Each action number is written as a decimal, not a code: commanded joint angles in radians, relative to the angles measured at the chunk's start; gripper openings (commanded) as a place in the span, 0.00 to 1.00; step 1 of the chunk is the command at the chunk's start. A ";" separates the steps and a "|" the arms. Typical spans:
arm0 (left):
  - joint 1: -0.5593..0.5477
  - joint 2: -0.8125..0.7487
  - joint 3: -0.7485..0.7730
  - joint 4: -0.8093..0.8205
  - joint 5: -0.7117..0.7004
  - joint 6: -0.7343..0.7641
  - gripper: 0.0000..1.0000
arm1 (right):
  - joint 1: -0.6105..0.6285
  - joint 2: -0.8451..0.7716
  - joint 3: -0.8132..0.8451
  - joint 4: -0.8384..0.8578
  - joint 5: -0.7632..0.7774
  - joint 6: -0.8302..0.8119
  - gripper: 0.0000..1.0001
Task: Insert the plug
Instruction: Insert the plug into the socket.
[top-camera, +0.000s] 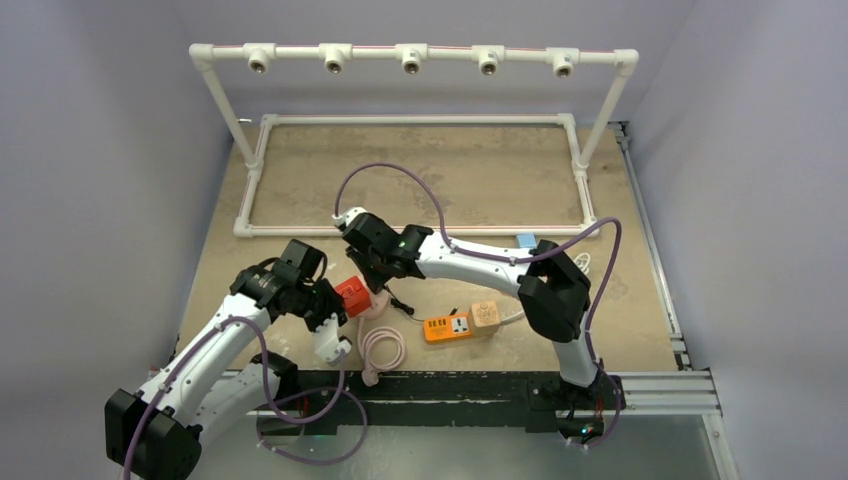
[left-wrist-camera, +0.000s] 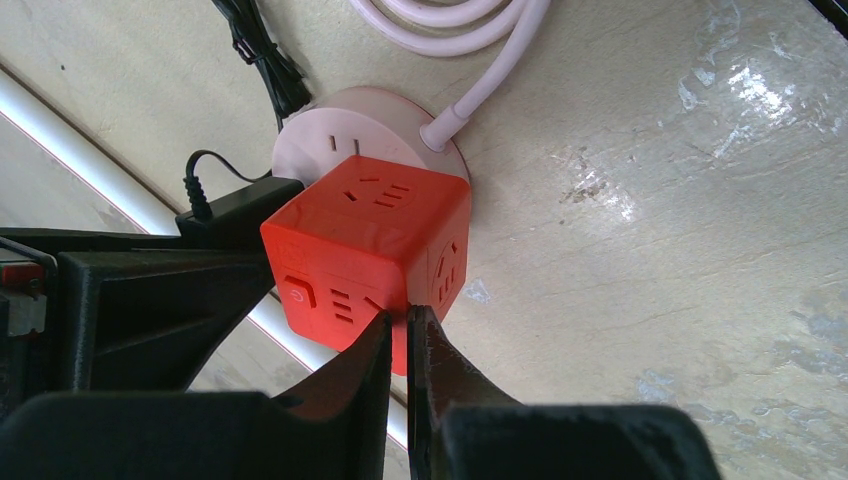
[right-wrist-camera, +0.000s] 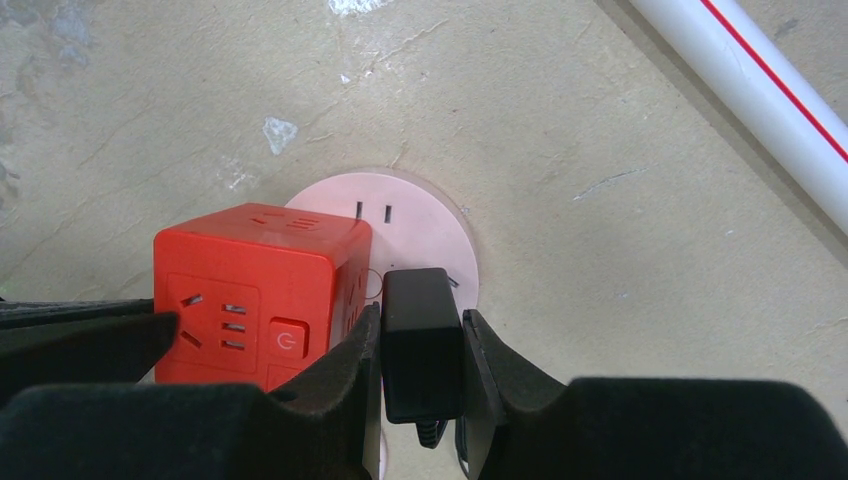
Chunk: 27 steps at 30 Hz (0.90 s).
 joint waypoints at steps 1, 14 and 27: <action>0.003 0.037 -0.013 -0.011 0.029 0.025 0.07 | 0.036 0.021 0.000 -0.026 0.012 -0.005 0.00; 0.003 0.053 -0.009 0.002 0.041 0.033 0.07 | 0.065 0.042 -0.015 -0.037 0.058 -0.005 0.00; 0.003 0.065 0.005 0.000 0.042 0.040 0.06 | 0.066 0.051 -0.121 -0.001 0.022 0.005 0.00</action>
